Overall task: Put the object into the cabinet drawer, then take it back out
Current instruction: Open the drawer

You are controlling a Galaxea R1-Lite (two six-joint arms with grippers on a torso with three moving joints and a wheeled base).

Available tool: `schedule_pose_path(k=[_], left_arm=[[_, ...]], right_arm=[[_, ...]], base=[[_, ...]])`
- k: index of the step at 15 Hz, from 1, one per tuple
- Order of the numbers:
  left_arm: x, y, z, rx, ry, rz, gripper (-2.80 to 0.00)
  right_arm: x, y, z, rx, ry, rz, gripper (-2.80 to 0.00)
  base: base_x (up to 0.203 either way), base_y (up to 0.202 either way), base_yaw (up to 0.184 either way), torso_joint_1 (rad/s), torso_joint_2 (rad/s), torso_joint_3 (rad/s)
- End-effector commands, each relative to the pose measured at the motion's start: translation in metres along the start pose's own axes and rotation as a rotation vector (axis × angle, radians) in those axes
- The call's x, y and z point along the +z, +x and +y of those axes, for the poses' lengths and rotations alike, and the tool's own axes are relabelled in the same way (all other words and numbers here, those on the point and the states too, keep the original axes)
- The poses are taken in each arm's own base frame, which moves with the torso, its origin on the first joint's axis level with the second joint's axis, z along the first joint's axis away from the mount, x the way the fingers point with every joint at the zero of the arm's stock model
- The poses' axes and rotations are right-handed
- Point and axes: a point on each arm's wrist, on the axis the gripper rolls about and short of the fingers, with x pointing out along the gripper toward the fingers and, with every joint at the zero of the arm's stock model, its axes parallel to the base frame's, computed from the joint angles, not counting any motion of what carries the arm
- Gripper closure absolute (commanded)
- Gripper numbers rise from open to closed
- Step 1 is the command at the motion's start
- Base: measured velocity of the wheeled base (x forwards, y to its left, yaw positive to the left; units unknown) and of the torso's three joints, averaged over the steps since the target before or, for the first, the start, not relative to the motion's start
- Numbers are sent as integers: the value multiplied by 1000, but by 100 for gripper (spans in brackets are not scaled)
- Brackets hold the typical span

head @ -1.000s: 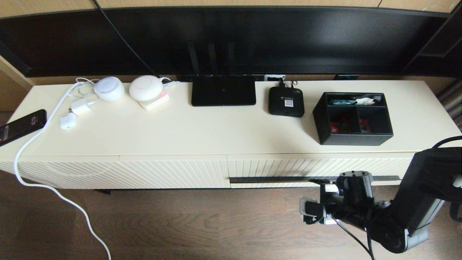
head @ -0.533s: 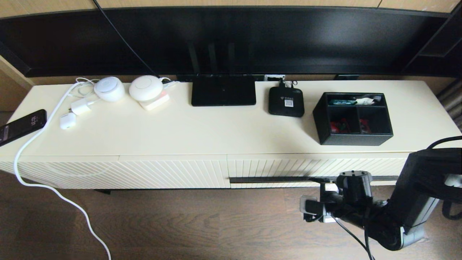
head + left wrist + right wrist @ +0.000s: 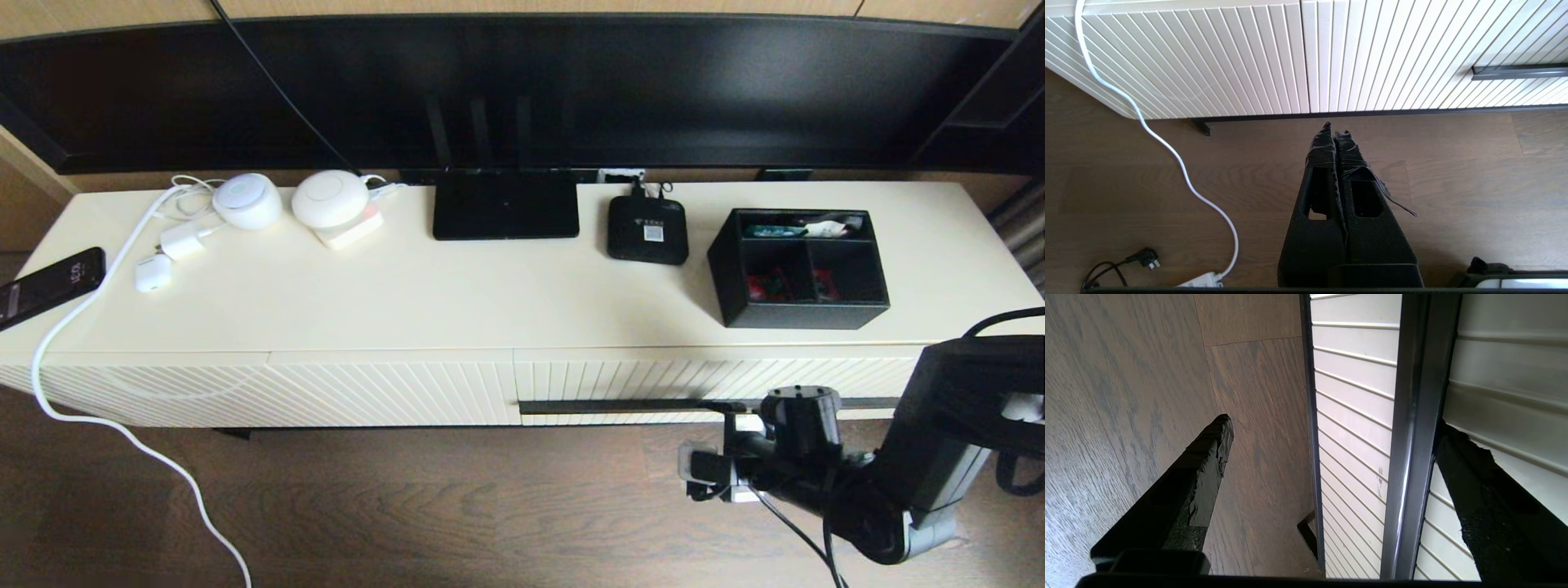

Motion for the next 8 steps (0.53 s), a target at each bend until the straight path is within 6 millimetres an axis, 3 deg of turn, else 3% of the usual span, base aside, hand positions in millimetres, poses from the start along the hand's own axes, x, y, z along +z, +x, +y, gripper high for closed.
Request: schedule_pose_path(k=[1, 8], left_arm=[[0, 0, 0, 0, 0, 1, 0], [0, 0, 0, 0, 0, 0, 0]], right_arm=[[-2, -4, 10, 35, -7, 7, -280], [-8, -16, 35, 136, -3, 31, -280]], base=[[0, 0, 0, 0, 0, 0], [0, 0, 0, 0, 0, 0]])
